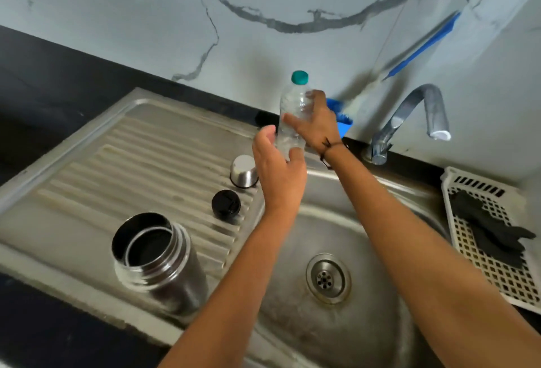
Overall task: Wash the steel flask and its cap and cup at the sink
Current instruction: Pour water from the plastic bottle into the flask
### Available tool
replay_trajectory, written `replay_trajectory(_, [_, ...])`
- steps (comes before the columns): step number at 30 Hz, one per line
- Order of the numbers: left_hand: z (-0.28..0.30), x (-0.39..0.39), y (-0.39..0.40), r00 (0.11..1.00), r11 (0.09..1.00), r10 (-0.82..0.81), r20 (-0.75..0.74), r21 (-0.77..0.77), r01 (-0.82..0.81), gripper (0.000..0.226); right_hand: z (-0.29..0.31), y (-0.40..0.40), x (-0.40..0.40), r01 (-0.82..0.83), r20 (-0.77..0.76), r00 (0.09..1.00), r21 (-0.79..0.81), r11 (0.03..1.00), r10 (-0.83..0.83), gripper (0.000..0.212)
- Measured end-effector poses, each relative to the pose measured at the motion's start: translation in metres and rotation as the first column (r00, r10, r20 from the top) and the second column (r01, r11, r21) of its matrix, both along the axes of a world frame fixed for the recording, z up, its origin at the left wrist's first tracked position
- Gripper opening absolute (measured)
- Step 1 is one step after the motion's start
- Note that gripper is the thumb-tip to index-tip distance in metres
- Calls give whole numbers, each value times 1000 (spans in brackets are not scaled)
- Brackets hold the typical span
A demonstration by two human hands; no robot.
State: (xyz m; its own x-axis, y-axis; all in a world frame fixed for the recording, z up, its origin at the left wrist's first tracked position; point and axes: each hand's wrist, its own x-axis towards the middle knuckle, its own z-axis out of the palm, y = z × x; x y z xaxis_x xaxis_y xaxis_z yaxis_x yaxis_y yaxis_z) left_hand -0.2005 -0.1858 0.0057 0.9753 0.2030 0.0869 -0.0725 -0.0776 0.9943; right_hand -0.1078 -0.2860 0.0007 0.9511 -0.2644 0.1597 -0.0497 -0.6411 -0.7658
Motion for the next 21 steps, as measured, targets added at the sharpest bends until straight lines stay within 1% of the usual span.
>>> replay_trajectory(5, [-1, 17, -7, 999, 999, 31, -7, -35, -31, 47, -3, -10, 64, 21, -14, 1000, -85, 996, -22, 67])
replay_trajectory(8, [-6, 25, -3, 998, 997, 62, -30, -41, -63, 45, -10, -12, 84, 29, -16, 999, -113, 993, -31, 66])
replay_trajectory(15, [-22, 24, 2, 997, 998, 54, -48, -36, -56, 39, -16, -15, 95, 93, 3, 996, -117, 989, -93, 63])
replay_trajectory(21, [-24, 17, 0, 999, 999, 16, -38, -39, -17, 36, -12, -17, 92, 130, 6, 991, -280, 951, -134, 70])
